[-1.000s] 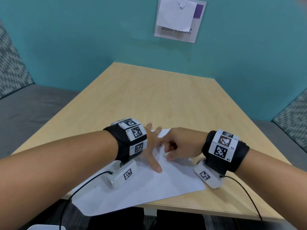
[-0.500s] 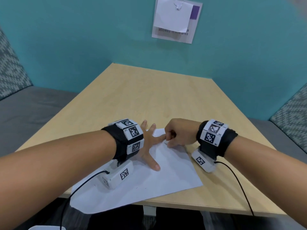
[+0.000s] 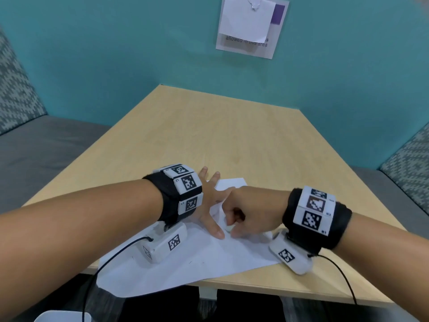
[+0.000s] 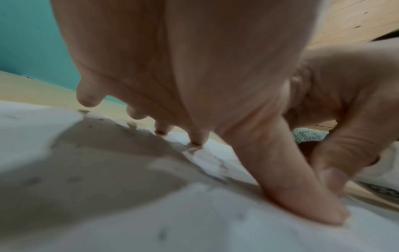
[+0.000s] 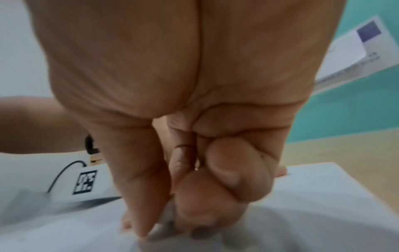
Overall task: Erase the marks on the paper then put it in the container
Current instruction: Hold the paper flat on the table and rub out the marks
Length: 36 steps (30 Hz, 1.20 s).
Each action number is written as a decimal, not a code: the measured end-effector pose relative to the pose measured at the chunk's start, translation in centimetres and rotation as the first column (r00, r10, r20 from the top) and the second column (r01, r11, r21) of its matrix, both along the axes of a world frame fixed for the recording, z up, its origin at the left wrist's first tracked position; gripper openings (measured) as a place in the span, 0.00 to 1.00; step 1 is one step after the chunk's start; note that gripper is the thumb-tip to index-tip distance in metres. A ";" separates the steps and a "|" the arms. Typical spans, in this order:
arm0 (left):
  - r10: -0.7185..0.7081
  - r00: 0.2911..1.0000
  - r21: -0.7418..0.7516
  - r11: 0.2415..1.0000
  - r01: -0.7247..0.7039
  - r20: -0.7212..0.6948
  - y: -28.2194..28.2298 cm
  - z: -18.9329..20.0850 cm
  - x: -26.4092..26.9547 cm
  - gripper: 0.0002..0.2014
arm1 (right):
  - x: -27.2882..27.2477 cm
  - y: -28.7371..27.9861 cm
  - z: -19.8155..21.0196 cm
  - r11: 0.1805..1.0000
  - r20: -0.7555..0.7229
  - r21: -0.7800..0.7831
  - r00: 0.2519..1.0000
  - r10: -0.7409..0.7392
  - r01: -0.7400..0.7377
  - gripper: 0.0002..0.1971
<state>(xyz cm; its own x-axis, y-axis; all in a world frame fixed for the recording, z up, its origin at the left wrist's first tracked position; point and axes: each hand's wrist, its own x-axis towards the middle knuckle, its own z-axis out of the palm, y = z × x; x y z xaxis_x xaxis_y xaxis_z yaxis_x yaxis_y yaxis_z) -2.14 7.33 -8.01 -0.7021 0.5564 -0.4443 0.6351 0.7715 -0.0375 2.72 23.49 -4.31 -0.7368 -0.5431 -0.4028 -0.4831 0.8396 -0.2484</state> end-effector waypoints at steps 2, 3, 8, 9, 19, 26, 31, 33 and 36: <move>0.000 1.000 0.013 1.000 0.000 0.006 0.1 -0.1 -0.1 0.59 | -1.2 0.8 0.4 0.998 -0.049 0.006 0.997 -0.067 0.067 0.07; -0.001 1.000 0.015 1.000 0.001 0.002 0.1 0.0 -0.1 0.59 | -1.8 1.3 0.7 0.994 -0.072 0.009 0.992 -0.104 0.105 0.06; 0.004 1.000 -0.019 1.000 -0.004 0.004 0.2 0.3 0.2 0.60 | 0.0 0.4 0.1 0.999 0.001 0.013 1.000 -0.029 0.029 0.08; 0.006 1.000 -0.021 1.000 -0.006 0.005 0.2 0.3 0.2 0.60 | 0.0 0.5 0.1 1.000 0.010 0.012 1.000 -0.029 0.029 0.08; 0.004 1.000 -0.032 0.999 -0.004 0.003 0.2 0.9 0.5 0.60 | -1.8 1.6 0.3 0.996 -0.049 0.047 0.996 -0.078 0.080 0.07; -0.066 0.997 -0.094 0.994 0.061 -0.045 1.0 1.9 1.0 0.59 | -4.4 3.4 0.1 0.981 -0.116 0.046 0.976 -0.182 0.188 0.09; -0.078 0.997 -0.031 0.996 0.078 0.021 2.3 1.3 0.5 0.56 | -4.3 3.3 0.2 0.979 -0.130 0.042 0.972 -0.193 0.200 0.10; -0.072 0.997 -0.016 0.997 0.073 0.025 2.4 0.9 0.6 0.55 | -3.6 3.0 0.2 0.982 -0.130 0.050 0.976 -0.173 0.181 0.08; -0.091 0.996 -0.033 0.995 0.092 0.021 2.4 0.8 0.8 0.48 | -1.3 2.0 -0.1 0.997 -0.042 0.034 0.997 -0.069 0.070 0.05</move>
